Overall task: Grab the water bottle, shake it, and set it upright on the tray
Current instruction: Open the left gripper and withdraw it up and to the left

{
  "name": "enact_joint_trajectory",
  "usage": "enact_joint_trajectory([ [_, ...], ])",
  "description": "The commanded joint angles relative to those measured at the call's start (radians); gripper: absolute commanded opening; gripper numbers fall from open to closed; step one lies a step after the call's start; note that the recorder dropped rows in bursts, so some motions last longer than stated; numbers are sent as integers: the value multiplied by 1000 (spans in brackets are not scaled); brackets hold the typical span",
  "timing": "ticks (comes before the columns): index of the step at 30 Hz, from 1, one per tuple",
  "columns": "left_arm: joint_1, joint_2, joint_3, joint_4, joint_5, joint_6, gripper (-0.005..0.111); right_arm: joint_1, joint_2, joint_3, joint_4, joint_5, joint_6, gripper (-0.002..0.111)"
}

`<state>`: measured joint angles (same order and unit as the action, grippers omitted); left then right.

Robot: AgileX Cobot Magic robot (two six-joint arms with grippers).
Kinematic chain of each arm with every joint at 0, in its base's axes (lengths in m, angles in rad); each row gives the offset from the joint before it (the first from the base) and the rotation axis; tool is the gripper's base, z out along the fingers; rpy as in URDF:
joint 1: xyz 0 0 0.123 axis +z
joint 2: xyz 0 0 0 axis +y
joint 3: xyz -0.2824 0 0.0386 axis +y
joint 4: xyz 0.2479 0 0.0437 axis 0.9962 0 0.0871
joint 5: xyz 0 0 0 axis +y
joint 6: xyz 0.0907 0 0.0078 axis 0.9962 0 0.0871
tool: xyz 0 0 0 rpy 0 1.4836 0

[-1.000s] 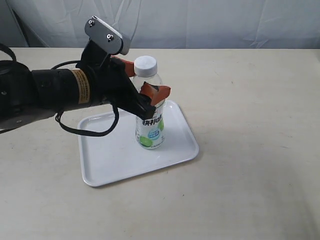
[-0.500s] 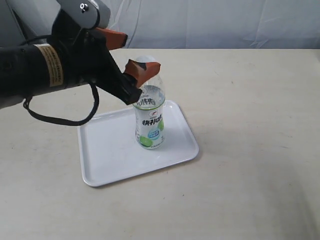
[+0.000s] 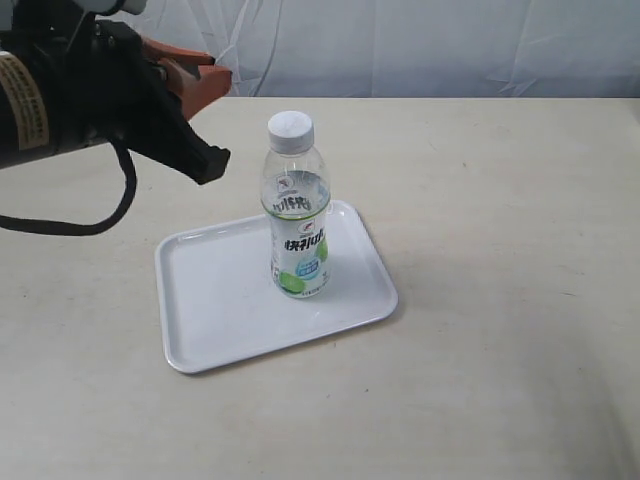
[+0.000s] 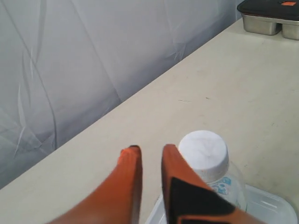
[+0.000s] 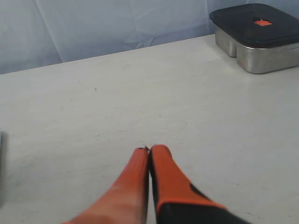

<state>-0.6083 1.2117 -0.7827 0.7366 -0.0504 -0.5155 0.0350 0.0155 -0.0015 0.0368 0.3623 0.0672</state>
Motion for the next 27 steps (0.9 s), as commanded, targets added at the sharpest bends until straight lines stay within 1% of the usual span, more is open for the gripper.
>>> enact_joint_trajectory([
  [1,-2,-36,-3,-9,38,-20,0,-5,-3,1,-5,-9,-5,4],
  [5,-2,-72,-3,-57,122,-40,0,-5,-3,1,-5,-9,-5,4],
  [7,-2,-94,8,-63,140,-40,0,-5,-3,1,-5,-9,-5,4],
  [17,-2,-320,219,-138,118,-49,0,-5,-3,1,0,-9,-5,4],
  [18,-2,-345,231,-140,125,-51,0,-5,-3,1,0,-9,-5,4],
  [19,-2,-389,245,-135,167,-51,0,-5,-3,1,0,-9,-5,4],
  [21,-2,-431,245,-122,241,-49,0,-5,-3,1,0,-9,-5,4],
  [26,-2,-468,245,-106,247,-49,0,-5,-3,1,0,-9,-5,4],
  [27,-2,-467,245,-82,247,-46,0,-5,-3,1,0,-9,-5,4],
])
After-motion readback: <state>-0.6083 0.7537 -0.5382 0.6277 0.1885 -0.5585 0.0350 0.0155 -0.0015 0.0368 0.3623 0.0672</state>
